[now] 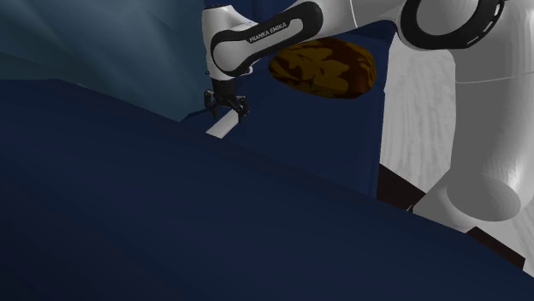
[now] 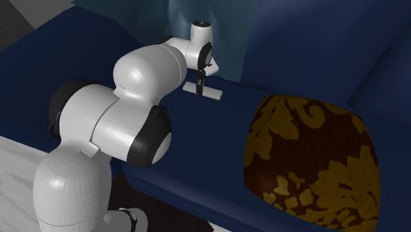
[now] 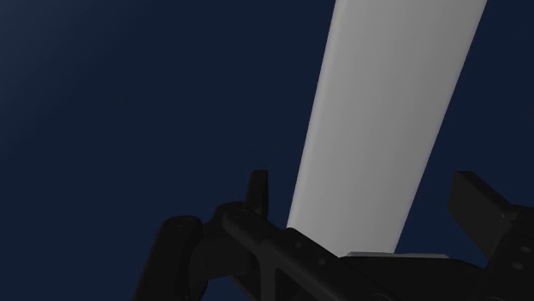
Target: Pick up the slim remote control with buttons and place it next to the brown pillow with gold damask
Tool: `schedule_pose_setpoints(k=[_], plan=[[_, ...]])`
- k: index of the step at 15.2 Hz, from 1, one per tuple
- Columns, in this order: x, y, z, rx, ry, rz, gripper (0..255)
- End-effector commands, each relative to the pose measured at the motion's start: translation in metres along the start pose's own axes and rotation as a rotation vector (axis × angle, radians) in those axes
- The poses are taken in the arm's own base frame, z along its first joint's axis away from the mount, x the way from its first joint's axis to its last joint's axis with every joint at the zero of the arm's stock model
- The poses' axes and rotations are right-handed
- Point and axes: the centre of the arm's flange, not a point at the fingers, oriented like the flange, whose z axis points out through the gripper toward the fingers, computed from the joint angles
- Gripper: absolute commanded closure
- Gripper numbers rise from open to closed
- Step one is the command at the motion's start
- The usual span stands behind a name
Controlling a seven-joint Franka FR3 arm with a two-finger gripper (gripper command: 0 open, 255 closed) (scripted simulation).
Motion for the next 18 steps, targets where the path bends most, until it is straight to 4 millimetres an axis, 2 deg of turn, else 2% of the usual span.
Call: schedule_pose_setpoints(k=[1,5,6,15,18], plan=[[-0.001,0.0,0.003,-0.002,-0.002,-0.001,0],[-0.001,0.0,0.003,-0.002,-0.002,-0.001,0],[-0.001,0.0,0.003,-0.002,-0.002,-0.001,255],[-0.001,0.0,0.003,-0.002,-0.002,-0.001,255],[-0.001,0.0,-0.013,-0.002,-0.002,-0.001,255]])
